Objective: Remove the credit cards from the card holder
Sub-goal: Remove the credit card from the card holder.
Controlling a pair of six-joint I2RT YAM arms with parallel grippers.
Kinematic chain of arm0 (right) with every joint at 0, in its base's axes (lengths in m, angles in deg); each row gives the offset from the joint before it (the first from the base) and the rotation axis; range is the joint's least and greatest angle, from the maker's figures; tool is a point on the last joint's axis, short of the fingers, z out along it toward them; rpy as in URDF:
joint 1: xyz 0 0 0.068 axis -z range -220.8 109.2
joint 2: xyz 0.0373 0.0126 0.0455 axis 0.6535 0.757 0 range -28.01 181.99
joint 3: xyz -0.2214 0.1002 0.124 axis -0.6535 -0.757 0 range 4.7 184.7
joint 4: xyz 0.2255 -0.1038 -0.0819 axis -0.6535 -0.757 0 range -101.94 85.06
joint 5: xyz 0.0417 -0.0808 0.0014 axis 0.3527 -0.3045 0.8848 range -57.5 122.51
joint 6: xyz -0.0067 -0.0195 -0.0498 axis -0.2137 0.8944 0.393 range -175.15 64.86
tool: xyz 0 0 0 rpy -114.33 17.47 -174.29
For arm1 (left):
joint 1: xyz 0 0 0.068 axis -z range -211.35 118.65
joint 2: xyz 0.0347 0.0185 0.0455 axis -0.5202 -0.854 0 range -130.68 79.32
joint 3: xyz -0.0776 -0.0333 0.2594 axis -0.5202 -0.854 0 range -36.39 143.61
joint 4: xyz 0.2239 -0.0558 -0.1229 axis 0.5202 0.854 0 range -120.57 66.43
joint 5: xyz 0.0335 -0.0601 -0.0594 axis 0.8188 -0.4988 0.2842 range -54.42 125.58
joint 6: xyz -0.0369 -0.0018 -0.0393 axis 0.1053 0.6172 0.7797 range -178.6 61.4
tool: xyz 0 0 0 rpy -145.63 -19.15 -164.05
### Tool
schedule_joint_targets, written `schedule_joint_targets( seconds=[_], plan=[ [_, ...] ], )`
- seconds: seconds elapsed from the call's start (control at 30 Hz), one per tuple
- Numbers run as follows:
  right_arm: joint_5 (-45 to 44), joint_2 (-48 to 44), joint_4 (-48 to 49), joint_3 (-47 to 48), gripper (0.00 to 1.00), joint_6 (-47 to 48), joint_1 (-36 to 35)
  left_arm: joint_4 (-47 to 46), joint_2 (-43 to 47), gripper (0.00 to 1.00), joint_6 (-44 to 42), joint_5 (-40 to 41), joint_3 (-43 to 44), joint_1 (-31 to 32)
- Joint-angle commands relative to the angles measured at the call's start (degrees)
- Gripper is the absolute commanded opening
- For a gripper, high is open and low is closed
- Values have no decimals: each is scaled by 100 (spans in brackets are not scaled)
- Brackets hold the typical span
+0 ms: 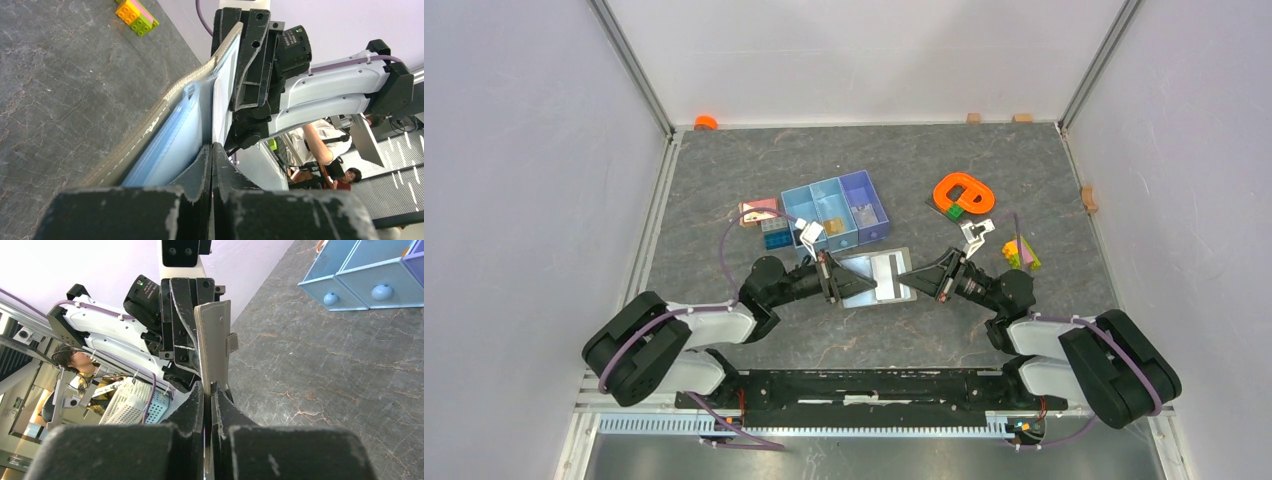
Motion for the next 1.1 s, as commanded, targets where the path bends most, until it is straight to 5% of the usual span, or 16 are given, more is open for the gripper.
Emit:
schedule_joint_targets(
  seconds=[0.0,0.33,0.43,0.57,1.07],
  plan=[
    [169,-160,360,-20,0,-3,-1,4,347,2,-109,242,-87,-62],
    [107,-423,-111,-15,0,249,56,679,832,2,-329,421,-162,-101],
    [138,-334,43,-15,0,160,52,578,685,21,-305,203,-51,-85],
    [194,-153,513,-62,0,-126,55,74,380,31,-119,15,2,-30],
    [212,40,665,-21,0,-230,-49,-722,-173,36,147,-202,265,166]
  ],
)
